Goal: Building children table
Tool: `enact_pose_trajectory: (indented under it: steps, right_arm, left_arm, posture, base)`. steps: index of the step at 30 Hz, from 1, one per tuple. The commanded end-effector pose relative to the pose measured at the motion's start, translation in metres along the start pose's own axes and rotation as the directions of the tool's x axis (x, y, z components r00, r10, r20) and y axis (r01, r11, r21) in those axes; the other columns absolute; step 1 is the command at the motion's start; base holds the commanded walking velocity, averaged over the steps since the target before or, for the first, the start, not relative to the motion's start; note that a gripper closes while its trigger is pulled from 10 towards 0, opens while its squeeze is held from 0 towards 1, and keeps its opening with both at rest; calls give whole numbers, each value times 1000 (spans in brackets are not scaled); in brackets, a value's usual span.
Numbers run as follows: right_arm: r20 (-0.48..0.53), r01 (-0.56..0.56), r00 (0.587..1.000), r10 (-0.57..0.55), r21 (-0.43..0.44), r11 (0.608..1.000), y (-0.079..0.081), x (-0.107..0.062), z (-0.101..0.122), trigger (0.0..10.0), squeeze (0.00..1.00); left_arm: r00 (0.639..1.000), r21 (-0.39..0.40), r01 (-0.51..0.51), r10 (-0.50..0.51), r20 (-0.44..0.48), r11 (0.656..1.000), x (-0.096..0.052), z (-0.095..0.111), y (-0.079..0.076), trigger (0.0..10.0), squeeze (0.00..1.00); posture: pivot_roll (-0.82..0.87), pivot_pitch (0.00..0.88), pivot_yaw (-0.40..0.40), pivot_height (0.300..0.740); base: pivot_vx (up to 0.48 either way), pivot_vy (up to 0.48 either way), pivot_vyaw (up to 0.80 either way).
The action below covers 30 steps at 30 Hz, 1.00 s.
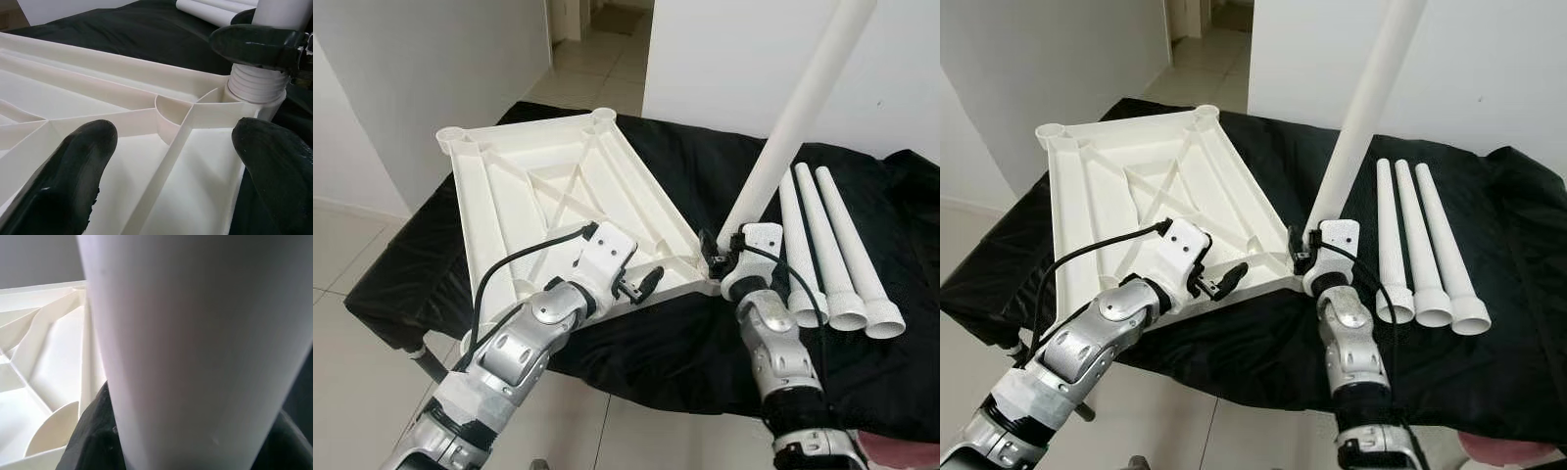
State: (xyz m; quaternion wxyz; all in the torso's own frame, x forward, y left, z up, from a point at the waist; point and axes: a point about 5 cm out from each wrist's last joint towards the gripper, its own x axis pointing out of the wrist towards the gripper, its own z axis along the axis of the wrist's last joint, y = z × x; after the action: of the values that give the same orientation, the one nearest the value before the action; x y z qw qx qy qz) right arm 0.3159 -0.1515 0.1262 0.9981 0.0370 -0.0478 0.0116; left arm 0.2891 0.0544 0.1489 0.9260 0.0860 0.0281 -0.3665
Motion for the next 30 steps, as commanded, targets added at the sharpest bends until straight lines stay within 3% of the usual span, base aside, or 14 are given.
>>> enact_pose_trajectory:
  steps: [1,3,6,14,15,26,27,28,30]
  right_arm:
    - [-32,87,996,-86,46,995,-1,-7,-6,10000,0]
    - [-32,114,993,-113,59,992,3,-9,-6,10000,0]
    - [-63,83,995,-76,118,989,25,-18,-10,10000,0]
    - [-40,62,998,-58,111,992,24,-17,-5,10000,0]
    - [-22,48,999,-46,106,993,24,-17,-3,10000,1000]
    - [43,-70,997,67,82,994,18,-15,4,10000,1000]
    - [47,-130,991,128,33,991,9,-13,5,10000,675]
    - [48,-145,988,144,22,989,7,-13,5,10000,0]
    - [51,-175,983,174,5,985,3,-12,5,10000,0]
  left_arm:
    - [989,5,146,-146,-12,989,0,-1,-6,10000,0]
    - [989,7,147,-147,-10,989,0,0,-6,10000,0]
    - [990,5,144,-144,-8,990,0,1,-4,10000,0]
    - [990,8,144,-144,-9,990,-1,2,0,10000,0]
    - [990,9,141,-141,-9,990,-1,3,1,10000,0]
    - [989,15,149,-149,-4,989,-4,3,3,10000,0]
    - [983,15,183,-183,-4,983,-6,1,0,10000,0]
    - [981,15,192,-192,-4,981,-6,1,-1,10000,0]
    - [978,23,209,-209,-5,978,-7,0,-3,10000,0]
  posture:
    - [-32,0,-28,740]
    - [-32,0,-28,740]
    - [-33,0,-21,740]
    - [-26,0,-17,740]
    - [-21,0,-17,740]
    - [-11,0,-21,740]
    - [-12,0,-20,740]
    - [-12,0,-20,740]
    - [-10,0,-23,740]
  base:
    - [0,0,0]
    - [0,0,0]
    - [0,0,0]
    - [0,0,0]
    - [0,0,0]
    - [0,0,0]
    - [0,0,0]
    - [0,0,0]
    - [0,0,0]
